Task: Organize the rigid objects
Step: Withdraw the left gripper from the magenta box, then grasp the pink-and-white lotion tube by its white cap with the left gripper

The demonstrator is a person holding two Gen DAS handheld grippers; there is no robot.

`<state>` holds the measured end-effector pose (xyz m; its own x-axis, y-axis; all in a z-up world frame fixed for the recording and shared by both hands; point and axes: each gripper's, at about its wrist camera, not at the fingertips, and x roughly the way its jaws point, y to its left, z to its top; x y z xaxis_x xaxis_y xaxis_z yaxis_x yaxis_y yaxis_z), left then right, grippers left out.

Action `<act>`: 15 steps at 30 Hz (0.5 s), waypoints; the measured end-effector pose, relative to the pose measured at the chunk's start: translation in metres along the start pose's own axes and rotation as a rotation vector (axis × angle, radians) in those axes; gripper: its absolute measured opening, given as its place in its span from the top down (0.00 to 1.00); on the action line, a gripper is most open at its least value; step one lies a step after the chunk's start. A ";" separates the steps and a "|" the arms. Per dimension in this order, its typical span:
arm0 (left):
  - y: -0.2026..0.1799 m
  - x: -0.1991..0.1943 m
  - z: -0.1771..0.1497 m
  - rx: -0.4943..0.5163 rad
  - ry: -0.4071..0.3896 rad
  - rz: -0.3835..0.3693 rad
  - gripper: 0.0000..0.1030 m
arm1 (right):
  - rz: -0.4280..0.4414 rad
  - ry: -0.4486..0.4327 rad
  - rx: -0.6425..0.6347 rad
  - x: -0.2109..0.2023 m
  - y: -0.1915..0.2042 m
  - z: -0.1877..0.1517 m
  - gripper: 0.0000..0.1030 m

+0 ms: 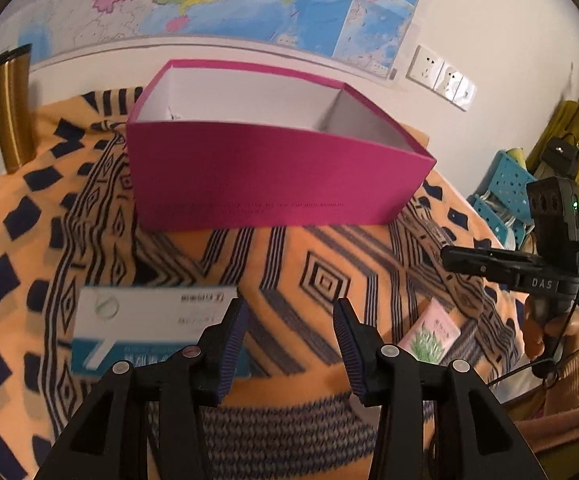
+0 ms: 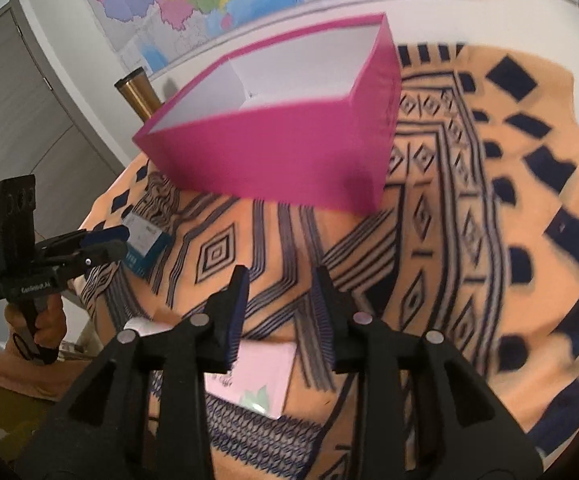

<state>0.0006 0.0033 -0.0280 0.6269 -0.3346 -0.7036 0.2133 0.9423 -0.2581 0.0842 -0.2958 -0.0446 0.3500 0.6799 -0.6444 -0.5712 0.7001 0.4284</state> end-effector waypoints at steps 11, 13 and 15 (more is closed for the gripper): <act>-0.025 0.011 -0.030 0.018 0.098 -0.111 0.56 | 0.010 0.075 0.052 0.009 -0.004 -0.035 0.57; -0.026 0.009 -0.034 0.014 0.105 -0.125 0.56 | 0.011 0.078 0.062 0.008 -0.005 -0.039 0.57; -0.028 0.007 -0.037 0.016 0.111 -0.129 0.56 | 0.019 0.079 0.068 0.007 -0.006 -0.042 0.57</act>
<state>-0.0288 -0.0260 -0.0505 0.5073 -0.4514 -0.7341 0.2991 0.8911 -0.3413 0.0587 -0.3040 -0.0786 0.2784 0.6753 -0.6829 -0.5246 0.7025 0.4809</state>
